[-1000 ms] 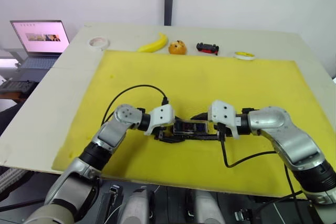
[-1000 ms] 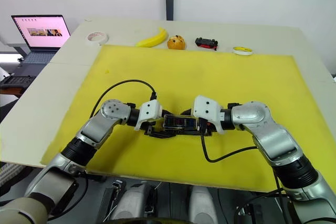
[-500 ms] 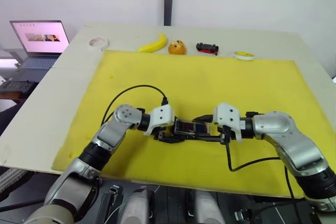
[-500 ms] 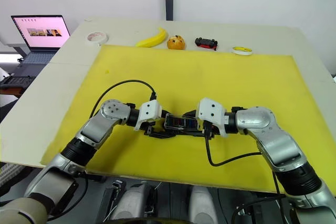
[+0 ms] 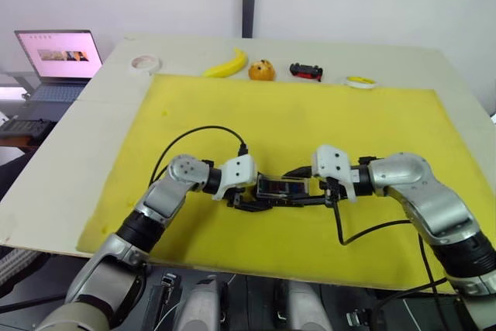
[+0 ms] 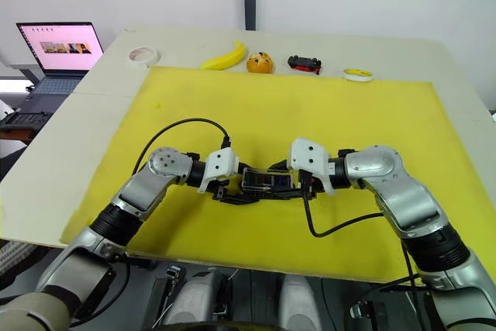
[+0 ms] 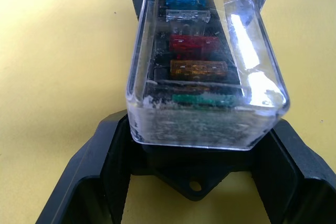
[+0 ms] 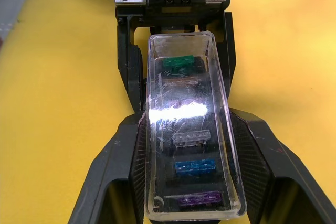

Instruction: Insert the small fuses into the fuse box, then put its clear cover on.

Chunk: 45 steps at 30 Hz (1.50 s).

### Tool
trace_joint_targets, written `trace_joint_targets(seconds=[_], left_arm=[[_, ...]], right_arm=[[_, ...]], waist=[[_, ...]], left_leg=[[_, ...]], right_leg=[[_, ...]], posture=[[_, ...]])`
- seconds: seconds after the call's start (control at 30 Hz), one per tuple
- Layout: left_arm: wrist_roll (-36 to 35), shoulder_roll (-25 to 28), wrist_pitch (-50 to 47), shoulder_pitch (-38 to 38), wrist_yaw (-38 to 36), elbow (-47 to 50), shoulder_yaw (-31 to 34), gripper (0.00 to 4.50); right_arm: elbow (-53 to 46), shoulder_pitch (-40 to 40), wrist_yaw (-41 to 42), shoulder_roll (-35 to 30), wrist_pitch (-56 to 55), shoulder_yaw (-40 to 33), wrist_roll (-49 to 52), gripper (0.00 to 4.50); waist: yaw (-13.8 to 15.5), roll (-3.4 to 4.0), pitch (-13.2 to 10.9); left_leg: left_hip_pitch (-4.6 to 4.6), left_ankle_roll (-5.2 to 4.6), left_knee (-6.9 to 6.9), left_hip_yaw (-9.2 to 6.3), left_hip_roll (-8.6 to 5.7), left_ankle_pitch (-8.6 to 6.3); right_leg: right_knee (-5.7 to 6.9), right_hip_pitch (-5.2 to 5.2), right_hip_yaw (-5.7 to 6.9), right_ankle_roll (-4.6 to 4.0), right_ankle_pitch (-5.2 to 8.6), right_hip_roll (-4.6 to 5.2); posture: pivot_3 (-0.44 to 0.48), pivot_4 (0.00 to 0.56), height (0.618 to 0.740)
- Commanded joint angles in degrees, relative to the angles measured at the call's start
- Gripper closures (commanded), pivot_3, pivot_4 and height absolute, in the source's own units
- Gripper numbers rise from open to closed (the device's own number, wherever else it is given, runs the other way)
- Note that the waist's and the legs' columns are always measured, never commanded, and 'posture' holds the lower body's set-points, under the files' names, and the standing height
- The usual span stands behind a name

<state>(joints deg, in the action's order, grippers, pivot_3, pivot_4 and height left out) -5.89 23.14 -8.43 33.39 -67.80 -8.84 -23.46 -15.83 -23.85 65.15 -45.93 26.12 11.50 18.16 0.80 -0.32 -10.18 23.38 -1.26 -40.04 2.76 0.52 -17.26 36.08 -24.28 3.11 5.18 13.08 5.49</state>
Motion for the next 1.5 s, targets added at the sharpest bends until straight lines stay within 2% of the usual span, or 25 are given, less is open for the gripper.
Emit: trace_joint_targets(seconds=[0.03,0.37,0.57,0.8,0.93,1.5], left_arm=[[-0.93,-0.28,0.82,-0.10,-1.08,2.63,0.16,1.89],[-0.86,-0.06,1.29,-0.09,-1.43,2.60,0.12,1.89],[-0.83,-0.23,1.44,0.26,-1.32,2.32,0.06,1.89],[-0.71,-0.38,1.52,0.46,-1.24,2.16,0.05,1.89],[-0.72,-0.43,1.40,0.47,-1.29,2.28,0.02,1.89],[-0.77,-0.53,1.53,0.53,-1.39,2.12,0.25,1.89]], right_arm=[[2.17,-0.65,0.53,0.15,0.59,-0.21,-0.15,2.80],[5.72,-1.31,3.37,0.48,-2.64,2.01,-1.35,2.80],[6.43,-4.49,5.00,0.42,-1.32,4.04,-2.03,2.80],[6.49,-3.09,5.46,-0.33,1.52,4.89,-2.30,2.80],[5.95,-3.06,3.93,0.14,5.08,4.73,-1.92,2.80],[4.87,-1.46,4.54,-0.98,3.87,3.07,-0.83,2.80]], waist=[[0.00,0.00,0.00],[-0.03,0.00,0.00],[-0.08,0.00,0.00],[-0.05,0.01,0.00],[-0.05,0.01,0.00],[0.09,0.01,0.01]], left_leg=[[0.00,0.00,0.00,0.00,0.00,0.00],[0.00,0.00,0.00,0.01,0.00,0.00],[-0.01,0.00,0.00,0.01,0.02,0.00],[-0.01,0.00,0.00,0.02,0.02,0.00],[-0.01,0.00,0.00,0.01,0.02,0.00],[-0.01,0.00,0.00,0.01,0.00,0.00]], right_leg=[[0.00,0.00,0.00,0.00,0.00,0.00],[0.00,0.00,0.00,0.00,0.00,0.00],[0.01,0.00,0.00,0.00,0.00,-0.01],[0.01,0.00,0.00,0.00,0.00,-0.01],[0.01,0.00,0.00,0.00,0.00,0.00],[0.00,0.01,0.00,0.00,0.00,0.01]], posture=[[0.000,0.150,0.740],[0.000,0.150,0.740],[0.000,0.150,0.740],[0.000,0.150,0.740],[0.000,0.150,0.740],[0.000,0.150,0.740]])
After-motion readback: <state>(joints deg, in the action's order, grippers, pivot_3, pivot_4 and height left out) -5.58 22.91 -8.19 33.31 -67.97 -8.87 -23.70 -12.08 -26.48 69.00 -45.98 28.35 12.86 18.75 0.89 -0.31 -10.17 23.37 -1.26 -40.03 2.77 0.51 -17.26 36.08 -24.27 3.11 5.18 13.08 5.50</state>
